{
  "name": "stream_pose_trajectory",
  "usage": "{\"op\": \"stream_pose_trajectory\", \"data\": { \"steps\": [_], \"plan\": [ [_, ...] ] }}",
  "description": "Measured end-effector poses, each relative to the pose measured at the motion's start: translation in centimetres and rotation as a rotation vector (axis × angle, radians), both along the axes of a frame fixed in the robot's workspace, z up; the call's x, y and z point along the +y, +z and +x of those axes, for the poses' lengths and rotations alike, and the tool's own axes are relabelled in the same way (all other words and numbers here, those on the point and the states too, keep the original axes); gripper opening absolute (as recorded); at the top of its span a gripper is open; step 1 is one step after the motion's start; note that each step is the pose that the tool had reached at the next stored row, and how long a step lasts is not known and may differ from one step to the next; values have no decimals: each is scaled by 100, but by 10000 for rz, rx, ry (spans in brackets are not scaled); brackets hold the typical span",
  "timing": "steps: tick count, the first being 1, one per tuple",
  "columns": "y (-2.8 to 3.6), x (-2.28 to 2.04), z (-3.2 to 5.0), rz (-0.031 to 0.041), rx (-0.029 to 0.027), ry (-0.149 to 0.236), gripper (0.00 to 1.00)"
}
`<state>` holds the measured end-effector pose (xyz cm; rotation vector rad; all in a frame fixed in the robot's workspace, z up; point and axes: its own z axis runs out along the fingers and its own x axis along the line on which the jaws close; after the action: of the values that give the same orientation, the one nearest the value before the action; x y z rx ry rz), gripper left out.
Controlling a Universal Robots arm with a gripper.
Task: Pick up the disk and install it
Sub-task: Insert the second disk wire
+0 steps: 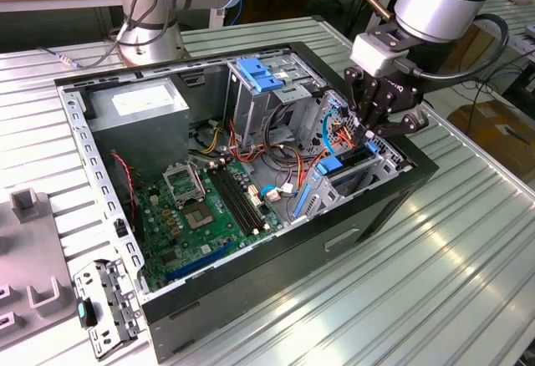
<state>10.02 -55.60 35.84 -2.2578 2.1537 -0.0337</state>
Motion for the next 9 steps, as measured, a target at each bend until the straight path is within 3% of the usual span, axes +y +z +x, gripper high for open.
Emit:
{"op": "stream_pose_trajectory", "data": {
  "steps": [7, 9],
  "plan": [
    [31, 1, -21, 9, 0, 0, 11],
    [126, 1, -21, 9, 0, -1, 11]
  ]
}}
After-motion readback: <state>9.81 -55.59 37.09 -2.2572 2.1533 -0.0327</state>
